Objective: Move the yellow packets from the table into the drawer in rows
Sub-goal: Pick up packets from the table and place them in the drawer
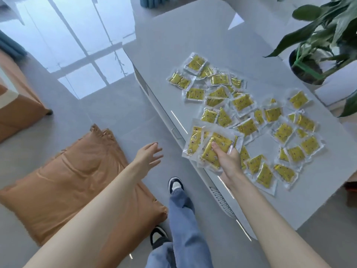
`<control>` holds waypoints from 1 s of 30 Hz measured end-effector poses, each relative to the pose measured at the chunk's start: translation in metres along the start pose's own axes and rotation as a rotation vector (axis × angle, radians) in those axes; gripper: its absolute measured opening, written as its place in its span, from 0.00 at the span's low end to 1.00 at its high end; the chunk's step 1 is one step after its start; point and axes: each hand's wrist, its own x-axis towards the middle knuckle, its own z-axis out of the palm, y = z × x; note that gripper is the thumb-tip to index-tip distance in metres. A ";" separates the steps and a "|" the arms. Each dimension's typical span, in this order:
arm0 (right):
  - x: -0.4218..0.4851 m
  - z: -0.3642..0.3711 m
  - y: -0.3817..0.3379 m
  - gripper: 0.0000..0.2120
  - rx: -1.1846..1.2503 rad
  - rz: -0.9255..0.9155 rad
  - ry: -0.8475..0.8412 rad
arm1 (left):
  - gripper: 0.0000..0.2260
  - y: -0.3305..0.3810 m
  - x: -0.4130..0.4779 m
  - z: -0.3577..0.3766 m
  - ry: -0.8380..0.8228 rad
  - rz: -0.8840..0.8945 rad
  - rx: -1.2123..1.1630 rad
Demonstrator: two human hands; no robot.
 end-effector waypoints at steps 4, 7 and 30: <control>0.054 0.012 0.021 0.06 0.037 -0.017 0.062 | 0.18 -0.020 0.082 0.018 -0.013 -0.137 -0.100; 0.091 0.021 0.035 0.13 0.067 -0.053 0.067 | 0.21 -0.033 0.142 0.037 -0.041 -0.206 -0.170; 0.150 0.048 0.071 0.10 0.084 0.024 0.019 | 0.25 -0.070 0.253 0.046 -0.076 -0.199 -0.594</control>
